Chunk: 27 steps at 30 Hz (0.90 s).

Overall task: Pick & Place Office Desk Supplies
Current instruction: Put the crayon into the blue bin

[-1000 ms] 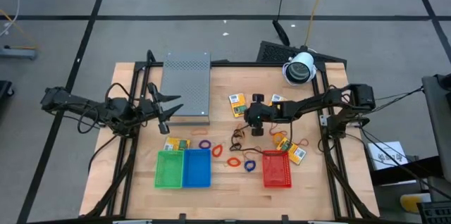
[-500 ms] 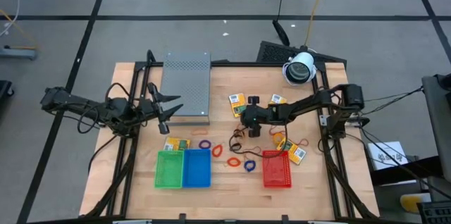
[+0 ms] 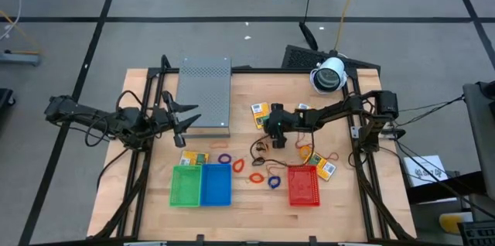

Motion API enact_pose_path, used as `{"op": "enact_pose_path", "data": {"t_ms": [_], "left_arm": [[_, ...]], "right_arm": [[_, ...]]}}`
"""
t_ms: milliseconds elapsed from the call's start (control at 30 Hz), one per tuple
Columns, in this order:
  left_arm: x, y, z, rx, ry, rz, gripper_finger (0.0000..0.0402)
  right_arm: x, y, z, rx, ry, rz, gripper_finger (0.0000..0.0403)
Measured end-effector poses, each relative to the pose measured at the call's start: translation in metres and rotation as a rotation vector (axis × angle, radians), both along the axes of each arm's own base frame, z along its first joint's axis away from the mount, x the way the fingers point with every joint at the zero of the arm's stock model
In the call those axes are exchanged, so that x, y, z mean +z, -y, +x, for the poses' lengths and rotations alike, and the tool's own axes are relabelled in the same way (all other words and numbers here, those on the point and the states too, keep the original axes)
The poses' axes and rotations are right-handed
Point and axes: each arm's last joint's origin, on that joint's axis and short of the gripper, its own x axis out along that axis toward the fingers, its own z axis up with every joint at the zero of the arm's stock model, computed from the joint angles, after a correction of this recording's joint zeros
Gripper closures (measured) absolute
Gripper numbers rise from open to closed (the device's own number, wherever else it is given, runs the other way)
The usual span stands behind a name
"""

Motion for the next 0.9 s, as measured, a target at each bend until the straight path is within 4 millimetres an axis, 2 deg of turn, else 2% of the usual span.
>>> {"op": "enact_pose_path", "data": {"t_ms": [200,900], "left_arm": [[0.0,0.0,0.0,0.0,0.001,-0.003,0.0256],[0.0,0.0,0.0,0.0,0.0,0.0,0.0256]], "right_arm": [[-0.0005,0.0095,-0.0018,-0.02,-0.003,0.007,0.0243],[-0.0017,0.0117,-0.0035,-0.039,-0.044,-0.099,0.0243]]}}
